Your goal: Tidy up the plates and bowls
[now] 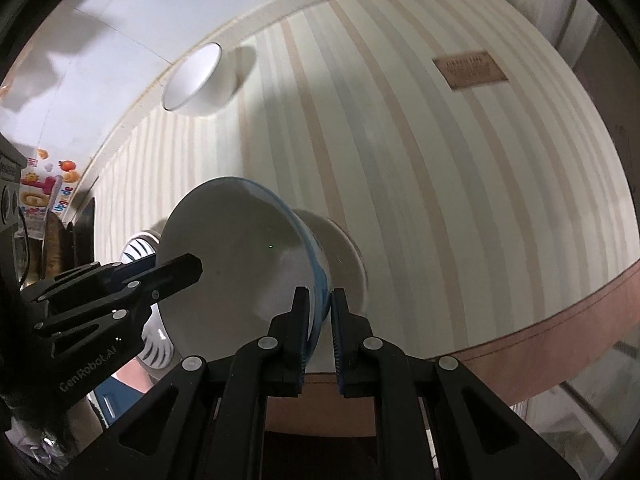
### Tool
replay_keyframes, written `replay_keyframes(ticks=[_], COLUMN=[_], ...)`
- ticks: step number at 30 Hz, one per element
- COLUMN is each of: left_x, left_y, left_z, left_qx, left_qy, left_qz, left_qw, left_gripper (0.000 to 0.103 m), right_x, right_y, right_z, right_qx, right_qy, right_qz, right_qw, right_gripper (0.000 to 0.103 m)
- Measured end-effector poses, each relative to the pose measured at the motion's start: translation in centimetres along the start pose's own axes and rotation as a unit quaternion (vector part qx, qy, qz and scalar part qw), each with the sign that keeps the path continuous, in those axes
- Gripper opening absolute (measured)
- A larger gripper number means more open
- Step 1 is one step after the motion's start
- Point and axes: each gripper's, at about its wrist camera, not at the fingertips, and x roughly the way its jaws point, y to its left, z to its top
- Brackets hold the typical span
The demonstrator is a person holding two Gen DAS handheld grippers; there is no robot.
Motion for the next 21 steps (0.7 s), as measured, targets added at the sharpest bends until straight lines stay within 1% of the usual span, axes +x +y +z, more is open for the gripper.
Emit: replay_keyframes(ticks=[4,10,21], left_x=[1.1,2.0,3.2], left_y=[-0.8,-1.3,-0.8], left_z=[-0.2,-0.4,-0.5], left_qx=[0.019,0.029,0.017], left_qy=[0.008,0.014,0.026], left_qz=[0.018,0.034,0.039], left_qw=[0.9996,0.9989,0.9987], left_gripper=[0.016,0.016,0.016], right_x=[1.0,1.7,2.0], right_y=[-0.8,-1.4,-0.5], right_z=[-0.4,-0.5,0.7], right_qx=[0.008,0.012,-0.008], right_qy=[0.01,0.017,0.023], right_qz=[-0.003,-0.004,-0.024], right_qw=[1.0,1.0,0.999], right_gripper=[0.012,0.012,0.013])
